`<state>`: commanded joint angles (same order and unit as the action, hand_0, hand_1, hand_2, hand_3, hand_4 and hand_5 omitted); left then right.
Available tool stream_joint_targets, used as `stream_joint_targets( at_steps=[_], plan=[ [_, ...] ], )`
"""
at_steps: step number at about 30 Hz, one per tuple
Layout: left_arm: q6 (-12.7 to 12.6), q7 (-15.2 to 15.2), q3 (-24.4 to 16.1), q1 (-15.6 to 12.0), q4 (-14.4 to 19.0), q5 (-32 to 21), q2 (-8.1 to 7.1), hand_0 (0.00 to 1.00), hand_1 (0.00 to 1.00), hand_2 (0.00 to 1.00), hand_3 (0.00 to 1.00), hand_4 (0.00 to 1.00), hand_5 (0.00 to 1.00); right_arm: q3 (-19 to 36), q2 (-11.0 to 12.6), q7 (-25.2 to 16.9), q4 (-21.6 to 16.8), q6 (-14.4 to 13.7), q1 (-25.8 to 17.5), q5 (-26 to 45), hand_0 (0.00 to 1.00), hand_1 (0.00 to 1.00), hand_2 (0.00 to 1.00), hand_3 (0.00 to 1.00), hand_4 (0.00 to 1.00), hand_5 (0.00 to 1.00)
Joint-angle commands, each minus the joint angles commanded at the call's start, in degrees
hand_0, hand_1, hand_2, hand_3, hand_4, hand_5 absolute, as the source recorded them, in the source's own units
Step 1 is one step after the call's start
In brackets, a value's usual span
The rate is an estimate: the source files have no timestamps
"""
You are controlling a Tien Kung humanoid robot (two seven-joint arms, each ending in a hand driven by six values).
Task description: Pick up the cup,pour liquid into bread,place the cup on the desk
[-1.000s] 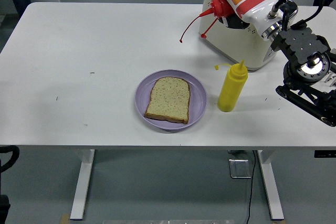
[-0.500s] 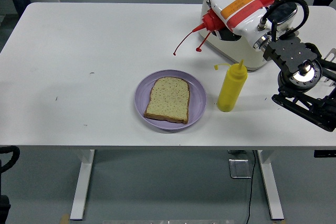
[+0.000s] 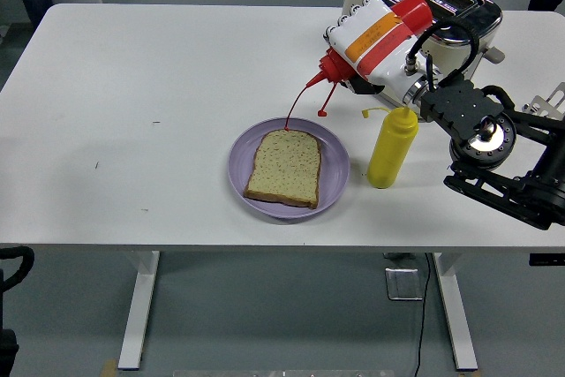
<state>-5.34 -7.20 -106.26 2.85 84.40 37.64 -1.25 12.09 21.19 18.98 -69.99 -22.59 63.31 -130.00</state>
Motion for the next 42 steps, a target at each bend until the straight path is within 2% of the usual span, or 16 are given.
stream_joint_targets(
  at_steps=[5,10,12,16,18,24,32,36,42],
  plan=[
    [-0.08,-0.04,-0.31,-0.17,-0.01,0.01,-0.04,0.720,0.743,0.753,0.678,0.661,0.998,4.27,1.01,0.24,-0.52,-0.47,-0.39,0.00,0.036,0.057,0.191,0.317,0.810,0.322],
    [-0.03,-0.02,-0.11,0.00,-0.01,0.03,-0.04,0.720,0.743,0.753,0.678,0.661,0.998,10.44,0.79,-0.36,-2.22,-4.45,-3.80,0.00,0.043,0.064,0.193,0.323,0.809,0.323],
    [-0.06,-0.03,-0.13,-0.04,-0.01,0.01,-0.04,0.720,0.743,0.753,0.678,0.661,0.998,13.77,0.64,-1.46,-3.86,-7.84,-5.95,0.56,0.043,0.064,0.193,0.323,0.809,0.323],
    [-0.09,-0.04,-0.16,-0.07,-0.02,0.00,-0.03,0.720,0.743,0.753,0.678,0.661,0.998,19.61,0.77,-4.58,-8.06,-12.62,-9.66,9.75,0.043,0.065,0.193,0.323,0.807,0.321],
    [-0.08,-0.03,-0.11,-0.02,-0.02,0.00,-0.03,0.720,0.743,0.753,0.678,0.661,0.998,22.69,0.89,-6.56,-10.08,-13.36,-11.36,14.97,0.043,0.065,0.193,0.323,0.807,0.321],
    [-0.09,-0.04,-0.06,0.07,-0.01,0.00,-0.06,0.720,0.743,0.753,0.678,0.662,0.998,32.60,0.89,-12.34,-12.94,-11.86,-15.72,29.49,0.045,0.066,0.193,0.324,0.808,0.320],
    [-0.11,-0.06,-0.02,0.07,0.00,0.00,-0.08,0.720,0.743,0.753,0.678,0.661,0.998,45.43,0.41,-14.13,-12.90,-8.15,-21.87,48.36,0.045,0.067,0.196,0.324,0.808,0.320],
    [-0.10,-0.06,0.08,0.12,0.01,0.01,-0.09,0.720,0.743,0.753,0.678,0.661,0.998,48.96,-0.11,-14.24,-12.58,-6.86,-24.39,58.04,0.046,0.068,0.197,0.325,0.805,0.321],
    [-0.10,-0.04,0.23,0.12,0.00,0.02,-0.09,0.720,0.743,0.753,0.678,0.661,0.998,51.17,-0.51,-14.80,-12.72,-5.68,-27.06,72.94,0.052,0.071,0.200,0.326,0.806,0.324]
  ],
)
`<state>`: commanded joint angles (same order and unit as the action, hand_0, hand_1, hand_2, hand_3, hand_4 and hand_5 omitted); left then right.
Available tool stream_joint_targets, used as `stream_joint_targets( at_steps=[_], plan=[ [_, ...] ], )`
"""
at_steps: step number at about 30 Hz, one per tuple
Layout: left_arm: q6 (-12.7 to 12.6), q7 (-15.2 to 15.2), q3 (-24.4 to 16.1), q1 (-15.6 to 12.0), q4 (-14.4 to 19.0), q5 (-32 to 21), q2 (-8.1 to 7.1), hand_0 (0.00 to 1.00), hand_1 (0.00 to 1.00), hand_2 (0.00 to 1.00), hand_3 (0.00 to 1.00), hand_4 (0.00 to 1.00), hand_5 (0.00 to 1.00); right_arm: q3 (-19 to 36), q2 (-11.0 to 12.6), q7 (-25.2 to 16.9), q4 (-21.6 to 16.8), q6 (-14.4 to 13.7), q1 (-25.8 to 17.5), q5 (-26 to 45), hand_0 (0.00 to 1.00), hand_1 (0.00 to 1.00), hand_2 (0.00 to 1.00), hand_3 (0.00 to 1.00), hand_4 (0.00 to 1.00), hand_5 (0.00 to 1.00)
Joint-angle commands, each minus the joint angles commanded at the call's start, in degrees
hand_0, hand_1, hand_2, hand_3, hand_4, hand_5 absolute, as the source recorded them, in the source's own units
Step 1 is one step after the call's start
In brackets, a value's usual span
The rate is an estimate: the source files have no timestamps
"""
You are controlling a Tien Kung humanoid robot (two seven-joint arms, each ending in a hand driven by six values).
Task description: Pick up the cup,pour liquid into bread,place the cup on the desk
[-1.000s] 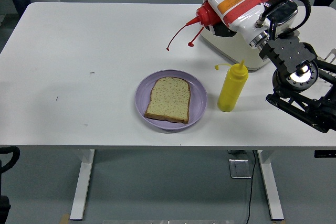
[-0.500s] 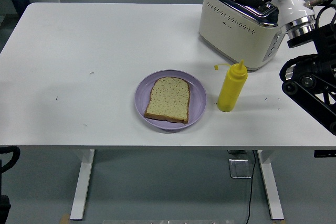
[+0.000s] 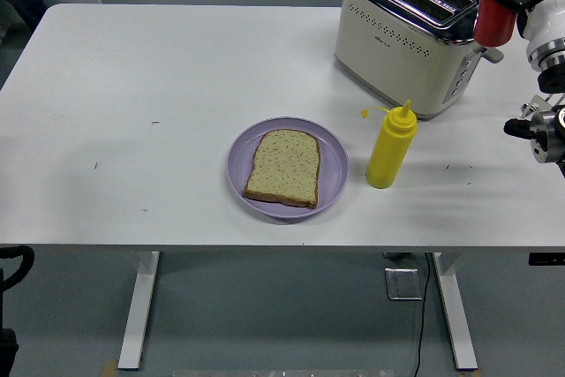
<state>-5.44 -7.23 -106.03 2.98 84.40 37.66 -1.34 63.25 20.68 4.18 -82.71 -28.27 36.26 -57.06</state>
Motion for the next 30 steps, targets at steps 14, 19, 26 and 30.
stream_joint_targets(
  at_steps=[14,19,26,30],
  plan=[
    [-0.03,-0.01,0.12,0.07,0.02,0.00,-0.11,0.720,0.743,0.752,0.678,0.662,0.998,5.33,0.49,-3.32,-0.42,-1.50,-7.69,18.58,0.055,0.072,0.202,0.326,0.804,0.332],
    [-0.02,0.00,0.25,0.04,0.01,0.00,-0.11,0.720,0.743,0.752,0.678,0.660,0.998,5.41,0.70,-6.04,-0.40,-2.14,-9.98,16.77,0.055,0.074,0.202,0.326,0.798,0.333],
    [-0.02,-0.01,0.43,0.04,0.00,0.00,-0.15,0.720,0.743,0.752,0.678,0.662,0.998,2.69,0.90,-13.31,0.84,-4.15,-14.02,14.02,0.054,0.075,0.203,0.326,0.789,0.335],
    [-0.04,-0.02,0.51,0.05,-0.01,0.00,-0.19,0.720,0.743,0.752,0.678,0.660,0.998,0.09,0.87,-18.78,2.12,-5.55,-15.65,13.42,0.058,0.077,0.204,0.327,0.787,0.336]
  ],
)
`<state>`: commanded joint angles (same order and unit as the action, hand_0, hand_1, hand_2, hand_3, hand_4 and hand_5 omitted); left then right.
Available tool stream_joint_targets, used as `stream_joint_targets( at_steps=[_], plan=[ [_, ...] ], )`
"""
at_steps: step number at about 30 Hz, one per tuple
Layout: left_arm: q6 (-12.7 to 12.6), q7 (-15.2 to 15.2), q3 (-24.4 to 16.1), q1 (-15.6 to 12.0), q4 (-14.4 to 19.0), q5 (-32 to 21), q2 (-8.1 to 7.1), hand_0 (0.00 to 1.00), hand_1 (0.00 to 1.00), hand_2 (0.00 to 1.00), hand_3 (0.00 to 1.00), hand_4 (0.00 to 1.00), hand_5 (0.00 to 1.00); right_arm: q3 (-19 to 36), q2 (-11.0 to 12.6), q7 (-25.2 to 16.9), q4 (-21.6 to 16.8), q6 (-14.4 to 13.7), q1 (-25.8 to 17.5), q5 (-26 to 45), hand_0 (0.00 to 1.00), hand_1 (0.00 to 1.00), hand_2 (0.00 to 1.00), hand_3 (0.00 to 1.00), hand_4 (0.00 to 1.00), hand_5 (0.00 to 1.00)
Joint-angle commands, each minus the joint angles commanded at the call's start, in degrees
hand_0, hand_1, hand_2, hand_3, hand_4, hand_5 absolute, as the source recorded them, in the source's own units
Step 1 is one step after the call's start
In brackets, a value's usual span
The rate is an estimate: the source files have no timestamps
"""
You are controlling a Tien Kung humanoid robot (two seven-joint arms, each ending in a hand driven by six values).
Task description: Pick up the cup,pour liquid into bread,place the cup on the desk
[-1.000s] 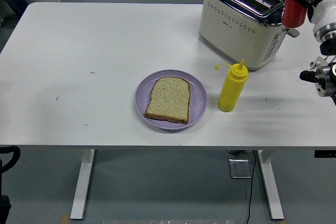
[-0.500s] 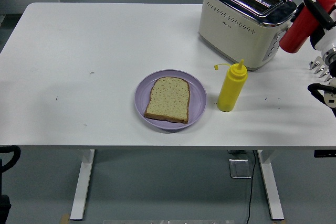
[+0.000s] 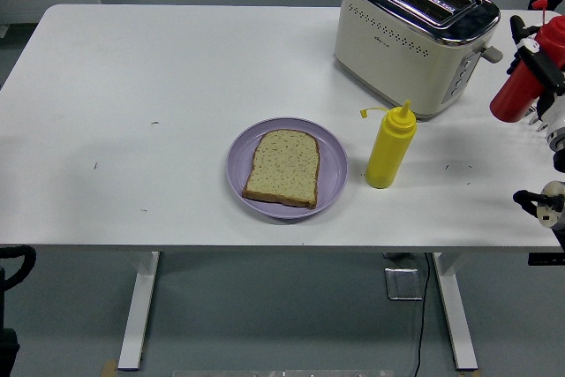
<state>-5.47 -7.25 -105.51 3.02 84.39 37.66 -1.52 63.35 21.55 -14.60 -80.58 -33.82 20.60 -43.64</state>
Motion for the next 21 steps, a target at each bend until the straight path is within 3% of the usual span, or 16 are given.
stream_joint_targets(
  at_steps=[8,21],
  plan=[
    [0.00,0.00,0.19,-0.06,-0.01,0.00,-0.04,0.720,0.743,0.752,0.678,0.660,0.998,-5.23,-1.21,-8.01,3.81,-1.09,-1.51,1.20,0.059,0.078,0.205,0.327,0.785,0.335],
    [-0.03,0.01,0.23,-0.15,-0.11,0.00,-0.03,0.720,0.743,0.752,0.678,0.661,0.998,-8.72,-4.16,-15.52,10.95,-1.70,-0.32,5.56,0.086,0.103,0.219,0.329,0.779,0.332]
  ],
)
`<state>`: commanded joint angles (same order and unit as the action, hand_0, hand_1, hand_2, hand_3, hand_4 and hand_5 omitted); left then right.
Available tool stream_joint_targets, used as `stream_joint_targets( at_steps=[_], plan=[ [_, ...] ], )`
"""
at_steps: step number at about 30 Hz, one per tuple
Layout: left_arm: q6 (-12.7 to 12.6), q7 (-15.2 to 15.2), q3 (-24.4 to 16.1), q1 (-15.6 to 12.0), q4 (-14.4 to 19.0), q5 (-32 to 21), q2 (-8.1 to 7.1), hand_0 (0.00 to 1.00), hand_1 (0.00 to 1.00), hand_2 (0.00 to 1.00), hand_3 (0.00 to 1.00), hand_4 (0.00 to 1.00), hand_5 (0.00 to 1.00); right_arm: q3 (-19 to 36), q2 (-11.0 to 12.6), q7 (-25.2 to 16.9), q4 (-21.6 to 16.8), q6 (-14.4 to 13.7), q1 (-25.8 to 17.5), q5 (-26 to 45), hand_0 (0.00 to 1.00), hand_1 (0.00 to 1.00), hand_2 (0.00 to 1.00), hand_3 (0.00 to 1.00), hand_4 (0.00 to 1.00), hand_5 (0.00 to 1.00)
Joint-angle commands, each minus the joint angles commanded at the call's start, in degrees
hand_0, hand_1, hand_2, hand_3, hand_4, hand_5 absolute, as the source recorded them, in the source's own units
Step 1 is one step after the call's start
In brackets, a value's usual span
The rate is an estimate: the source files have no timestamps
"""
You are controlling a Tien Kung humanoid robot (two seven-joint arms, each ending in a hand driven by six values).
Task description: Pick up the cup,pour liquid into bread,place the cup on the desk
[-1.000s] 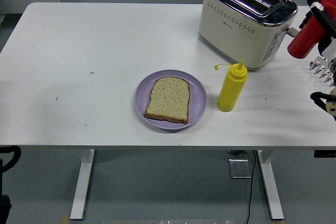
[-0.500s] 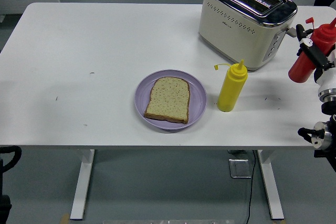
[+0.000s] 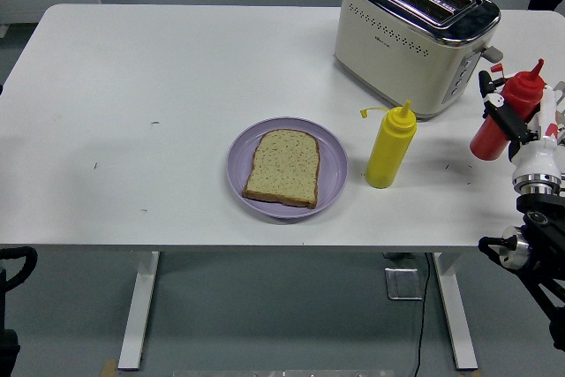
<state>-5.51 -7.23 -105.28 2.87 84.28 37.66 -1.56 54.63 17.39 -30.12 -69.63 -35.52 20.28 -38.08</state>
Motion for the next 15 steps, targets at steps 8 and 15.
stream_joint_targets(
  at_steps=[8,15],
  plan=[
    [0.02,0.00,-0.06,0.15,0.01,0.00,0.00,0.720,0.743,0.752,0.678,0.659,0.998,-1.93,-1.51,-2.08,1.82,-0.04,0.41,1.20,0.092,0.110,0.222,0.332,0.771,0.324],
    [0.01,-0.03,-0.16,0.15,0.05,-0.01,-0.03,0.720,0.743,0.752,0.678,0.660,0.998,-3.39,-2.05,-3.19,3.05,-0.49,0.63,1.38,0.092,0.109,0.224,0.332,0.766,0.318]
  ],
)
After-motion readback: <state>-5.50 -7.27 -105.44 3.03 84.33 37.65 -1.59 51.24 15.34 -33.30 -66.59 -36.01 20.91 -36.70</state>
